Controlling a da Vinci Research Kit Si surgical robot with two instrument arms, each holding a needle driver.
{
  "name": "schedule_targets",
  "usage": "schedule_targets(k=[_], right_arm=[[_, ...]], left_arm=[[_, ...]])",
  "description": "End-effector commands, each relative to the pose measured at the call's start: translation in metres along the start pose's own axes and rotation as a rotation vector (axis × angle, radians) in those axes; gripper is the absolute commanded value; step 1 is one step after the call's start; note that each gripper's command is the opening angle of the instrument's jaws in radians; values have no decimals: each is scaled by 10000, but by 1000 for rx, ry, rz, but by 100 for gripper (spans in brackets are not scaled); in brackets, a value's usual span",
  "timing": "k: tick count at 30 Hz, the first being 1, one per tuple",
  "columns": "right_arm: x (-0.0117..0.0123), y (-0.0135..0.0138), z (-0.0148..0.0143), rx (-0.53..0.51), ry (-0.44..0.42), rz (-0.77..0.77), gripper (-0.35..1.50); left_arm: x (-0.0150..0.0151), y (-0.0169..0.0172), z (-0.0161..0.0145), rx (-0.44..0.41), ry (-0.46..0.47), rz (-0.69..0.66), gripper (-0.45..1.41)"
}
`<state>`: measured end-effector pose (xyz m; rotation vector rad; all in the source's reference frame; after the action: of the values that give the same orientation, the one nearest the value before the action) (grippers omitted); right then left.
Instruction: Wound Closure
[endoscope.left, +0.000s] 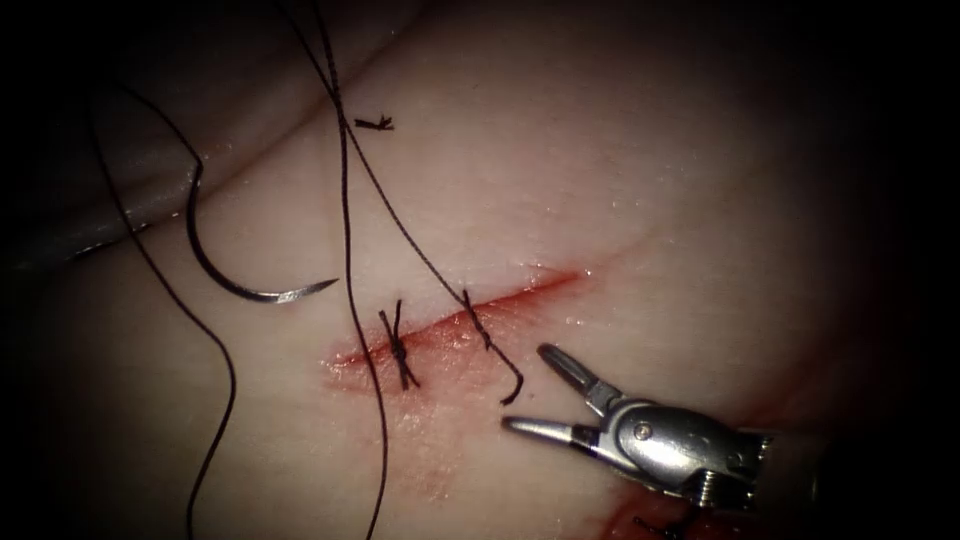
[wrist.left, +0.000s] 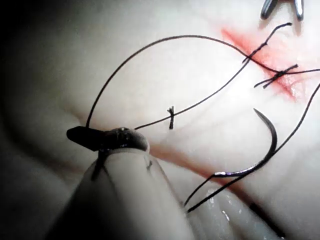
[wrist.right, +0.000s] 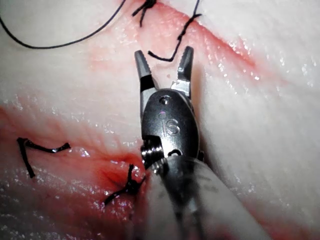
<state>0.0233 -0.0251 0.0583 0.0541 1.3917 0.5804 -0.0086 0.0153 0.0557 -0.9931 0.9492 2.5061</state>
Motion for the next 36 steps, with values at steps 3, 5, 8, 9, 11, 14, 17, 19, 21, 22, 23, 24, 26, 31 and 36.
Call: schedule_targets(k=[3, 5, 8, 9, 11, 14, 17, 19, 21, 22, 23, 24, 26, 31, 36], right_arm=[[-4, -6, 7, 1, 2, 6, 140], [-3, -6, 7, 1, 2, 7, 143], [2, -5, 4, 8, 5, 13, 145], [5, -4, 4, 12, 5, 11, 145], [10, -2, 3, 30, 7, -18, 143], [16, 1, 0, 43, 2, -52, 138], [25, 8, -3, 48, -3, -60, 130], [32, 15, -5, 46, -6, -57, 121], [38, 21, -4, 41, -10, -49, 108], [42, 25, -3, 40, -12, -43, 101], [45, 27, -1, 48, -10, -38, 91], [48, 29, 1, 74, -2, -32, 56], [48, 30, 6, 103, 6, -29, -28], [36, 26, 24, 156, -13, -43, -35], [27, 35, 47, 168, 1, -40, -35]], left_arm=[[27, 27, -2, -71, 89, -29, -45], [43, 39, -8, -121, 166, -44, -45], [76, 62, -21, -263, 392, -100, -45], [85, 68, -24, -305, 453, -127, -45], [97, 76, -30, -355, 533, -149, -45], [110, 88, -40, -425, 631, -194, -45], [119, 103, -54, -502, 713, -234, -45], [123, 114, -62, -544, 759, -255, -45], [125, 125, -70, -574, 770, -269, -45], [125, 129, -73, -585, 765, -274, -45], [125, 133, -75, -597, 764, -273, -45], [125, 138, -78, -601, 759, -272, -45], [125, 145, -81, -611, 751, -286, -45], [124, 162, -90, -621, 748, -314, -45], [129, 183, -94, -630, 744, -342, -45]])
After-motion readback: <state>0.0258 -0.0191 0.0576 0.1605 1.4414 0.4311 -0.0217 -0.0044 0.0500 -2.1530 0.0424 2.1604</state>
